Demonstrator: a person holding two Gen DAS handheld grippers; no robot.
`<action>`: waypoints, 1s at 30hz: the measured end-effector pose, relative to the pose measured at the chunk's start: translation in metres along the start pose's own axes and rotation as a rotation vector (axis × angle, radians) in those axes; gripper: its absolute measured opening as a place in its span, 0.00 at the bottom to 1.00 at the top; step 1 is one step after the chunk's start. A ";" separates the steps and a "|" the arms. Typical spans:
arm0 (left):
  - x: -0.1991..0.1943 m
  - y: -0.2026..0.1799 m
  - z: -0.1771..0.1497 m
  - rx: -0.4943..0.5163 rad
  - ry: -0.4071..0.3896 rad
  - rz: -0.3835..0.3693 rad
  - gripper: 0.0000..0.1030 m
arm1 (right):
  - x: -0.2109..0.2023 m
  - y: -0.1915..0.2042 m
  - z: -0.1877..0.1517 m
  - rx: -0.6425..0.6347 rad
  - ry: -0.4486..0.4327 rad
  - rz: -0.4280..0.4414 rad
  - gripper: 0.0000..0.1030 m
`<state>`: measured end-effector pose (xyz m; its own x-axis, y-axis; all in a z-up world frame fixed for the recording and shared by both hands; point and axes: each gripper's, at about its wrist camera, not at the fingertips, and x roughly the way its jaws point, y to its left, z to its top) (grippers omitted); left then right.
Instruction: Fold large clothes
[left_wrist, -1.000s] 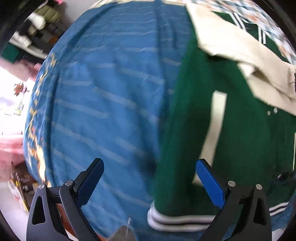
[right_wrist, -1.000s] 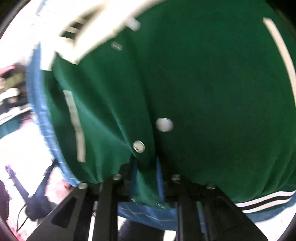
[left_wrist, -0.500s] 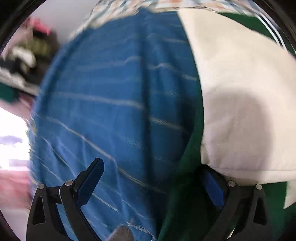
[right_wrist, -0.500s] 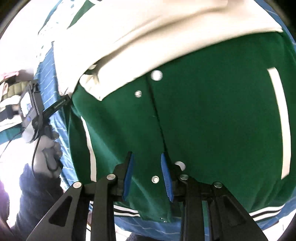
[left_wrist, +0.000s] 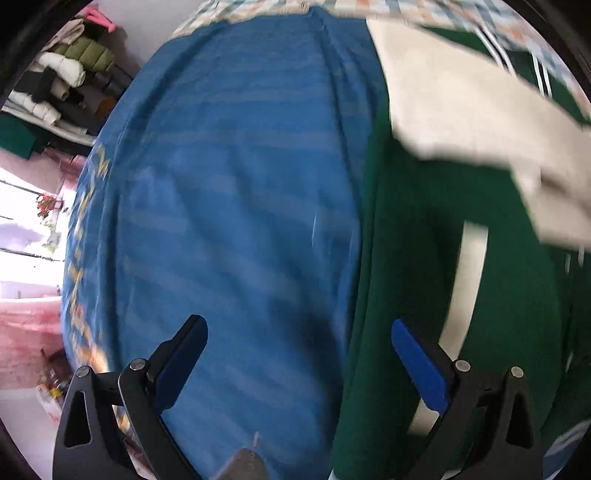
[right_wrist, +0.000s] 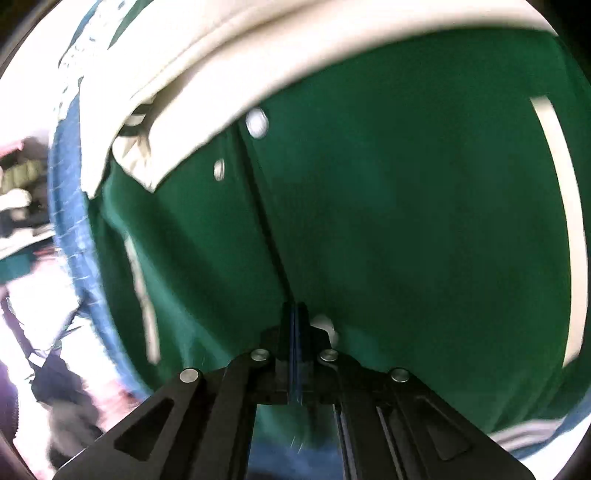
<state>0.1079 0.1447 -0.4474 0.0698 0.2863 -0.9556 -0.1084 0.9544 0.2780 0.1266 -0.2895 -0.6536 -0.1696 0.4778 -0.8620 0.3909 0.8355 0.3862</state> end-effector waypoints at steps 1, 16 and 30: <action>0.000 -0.004 -0.016 0.014 0.004 0.021 1.00 | -0.005 -0.006 -0.013 0.008 -0.002 -0.002 0.27; 0.070 -0.007 -0.058 0.064 0.040 -0.076 1.00 | 0.047 -0.027 -0.073 0.055 0.166 -0.107 0.10; 0.052 0.032 -0.047 -0.108 0.029 -0.125 1.00 | 0.074 0.023 -0.016 0.009 0.064 -0.069 0.24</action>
<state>0.0616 0.1865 -0.4928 0.0615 0.1617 -0.9849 -0.2065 0.9675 0.1459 0.1081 -0.2304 -0.7031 -0.2540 0.4354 -0.8637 0.3844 0.8649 0.3229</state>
